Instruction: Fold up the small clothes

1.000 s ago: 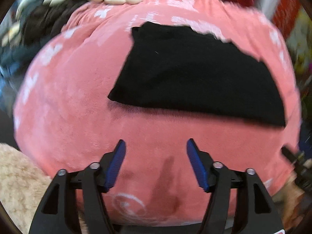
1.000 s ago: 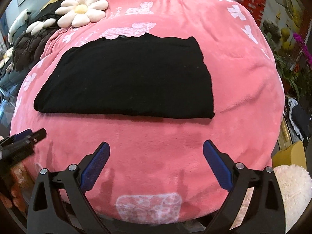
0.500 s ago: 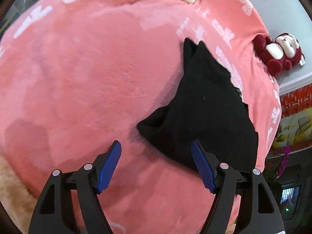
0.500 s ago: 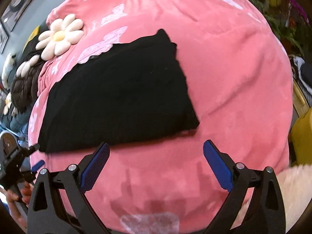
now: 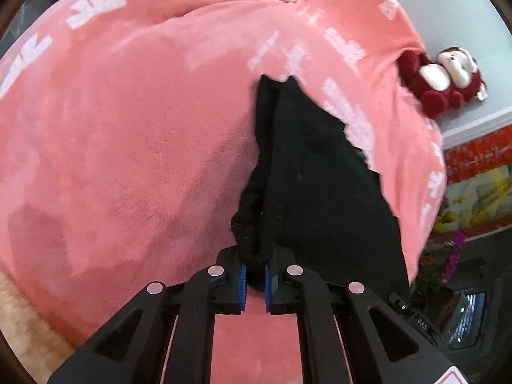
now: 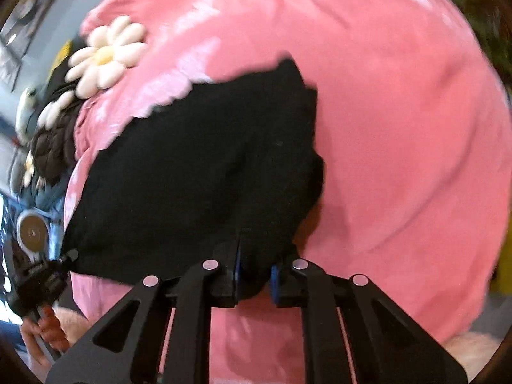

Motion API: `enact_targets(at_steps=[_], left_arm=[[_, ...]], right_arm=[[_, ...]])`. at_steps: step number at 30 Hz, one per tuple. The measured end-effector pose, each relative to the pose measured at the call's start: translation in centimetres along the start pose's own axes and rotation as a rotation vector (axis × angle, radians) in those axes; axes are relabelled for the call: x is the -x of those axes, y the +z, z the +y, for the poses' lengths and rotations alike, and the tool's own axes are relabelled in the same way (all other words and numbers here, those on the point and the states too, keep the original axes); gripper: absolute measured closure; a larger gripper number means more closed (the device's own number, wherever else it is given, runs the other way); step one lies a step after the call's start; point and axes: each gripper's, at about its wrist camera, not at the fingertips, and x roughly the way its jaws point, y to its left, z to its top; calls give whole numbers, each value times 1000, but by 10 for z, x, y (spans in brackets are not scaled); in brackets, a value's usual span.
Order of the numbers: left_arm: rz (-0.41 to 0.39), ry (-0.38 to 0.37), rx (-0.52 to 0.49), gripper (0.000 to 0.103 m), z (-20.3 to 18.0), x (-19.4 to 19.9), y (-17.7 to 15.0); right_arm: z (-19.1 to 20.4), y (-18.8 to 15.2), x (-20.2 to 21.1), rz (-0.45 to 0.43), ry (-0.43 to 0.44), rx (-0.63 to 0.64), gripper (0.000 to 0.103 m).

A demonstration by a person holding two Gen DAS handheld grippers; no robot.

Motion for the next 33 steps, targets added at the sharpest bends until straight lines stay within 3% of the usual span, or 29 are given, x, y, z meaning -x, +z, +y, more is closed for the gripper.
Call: enact_targets(at_steps=[2, 7, 9, 11, 12, 13, 16, 21, 23, 24, 25, 26, 27, 30, 33], left_arm=[[17, 26, -12, 98, 4, 6, -7], [88, 121, -25, 95, 24, -24, -30], [81, 141, -30, 91, 24, -26, -34], [44, 142, -18, 82, 23, -17, -35], [33, 151, -15, 64, 22, -13, -34], [8, 171, -1, 46, 23, -10, -32], [-22, 120, 56, 44, 31, -6, -24], [12, 82, 184, 44, 45, -26, -24], [-15, 67, 222, 45, 48, -23, -24], [-18, 67, 233, 52, 47, -23, -22], [-13, 75, 224, 76, 45, -23, -21], [0, 68, 214, 90, 40, -25, -18], [14, 59, 212, 95, 37, -26, -17], [-47, 47, 182, 95, 10, -7, -14], [-110, 26, 0, 96, -59, 16, -14]], right_arm=[[-5, -14, 4, 32, -21, 26, 91], [-20, -41, -41, 163, -109, 37, 82], [-18, -42, -29, 116, -104, 17, 78], [-12, -43, -7, 25, -138, 29, 51], [-12, -45, 2, -16, -147, 28, 30], [-11, -48, 10, -62, -150, 28, 23], [-9, -53, 19, -123, -156, 57, 23], [20, -64, 9, -140, -215, 212, 17], [34, -68, 4, -134, -220, 245, 16], [38, -69, 1, -131, -217, 260, 16], [40, -70, -1, -128, -213, 266, 16], [43, -71, -2, -126, -211, 271, 16], [43, -73, -1, -126, -208, 273, 16], [40, -72, 1, -134, -200, 249, 16], [26, -70, 10, -156, -177, 162, 14]])
